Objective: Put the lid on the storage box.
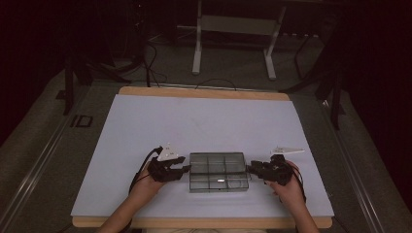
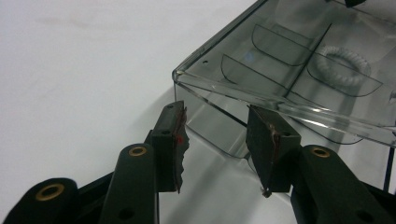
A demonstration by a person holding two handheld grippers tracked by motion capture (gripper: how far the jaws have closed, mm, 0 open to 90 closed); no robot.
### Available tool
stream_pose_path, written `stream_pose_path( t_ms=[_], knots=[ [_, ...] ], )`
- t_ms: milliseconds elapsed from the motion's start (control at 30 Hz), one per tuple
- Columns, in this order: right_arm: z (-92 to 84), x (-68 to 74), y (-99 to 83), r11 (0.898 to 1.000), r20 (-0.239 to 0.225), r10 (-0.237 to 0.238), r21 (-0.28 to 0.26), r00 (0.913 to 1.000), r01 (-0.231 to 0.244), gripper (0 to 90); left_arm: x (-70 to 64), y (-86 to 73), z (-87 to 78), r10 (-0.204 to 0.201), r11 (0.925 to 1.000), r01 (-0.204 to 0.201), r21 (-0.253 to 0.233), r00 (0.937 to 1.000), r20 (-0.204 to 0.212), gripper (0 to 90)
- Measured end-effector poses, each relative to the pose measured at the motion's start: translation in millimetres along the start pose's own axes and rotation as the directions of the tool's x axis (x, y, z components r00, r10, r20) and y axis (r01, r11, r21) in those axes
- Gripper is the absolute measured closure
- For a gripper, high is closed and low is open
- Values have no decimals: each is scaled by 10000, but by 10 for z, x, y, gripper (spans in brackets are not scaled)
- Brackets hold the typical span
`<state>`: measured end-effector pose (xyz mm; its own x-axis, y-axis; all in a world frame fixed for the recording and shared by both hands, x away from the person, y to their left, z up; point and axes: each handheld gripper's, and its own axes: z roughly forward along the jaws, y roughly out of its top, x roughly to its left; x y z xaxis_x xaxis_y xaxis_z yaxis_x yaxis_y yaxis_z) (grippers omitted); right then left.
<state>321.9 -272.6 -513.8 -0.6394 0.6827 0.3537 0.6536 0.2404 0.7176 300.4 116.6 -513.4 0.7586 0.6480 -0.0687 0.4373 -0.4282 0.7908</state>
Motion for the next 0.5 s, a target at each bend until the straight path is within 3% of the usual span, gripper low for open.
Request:
stream_pose_path(
  t_ms=[500],
  knots=[
    [37,-23,-48,9998,201,37,185,9998,-41,571,15,-91,19,-336,9994,336,21,9994,42,578]
  ],
)
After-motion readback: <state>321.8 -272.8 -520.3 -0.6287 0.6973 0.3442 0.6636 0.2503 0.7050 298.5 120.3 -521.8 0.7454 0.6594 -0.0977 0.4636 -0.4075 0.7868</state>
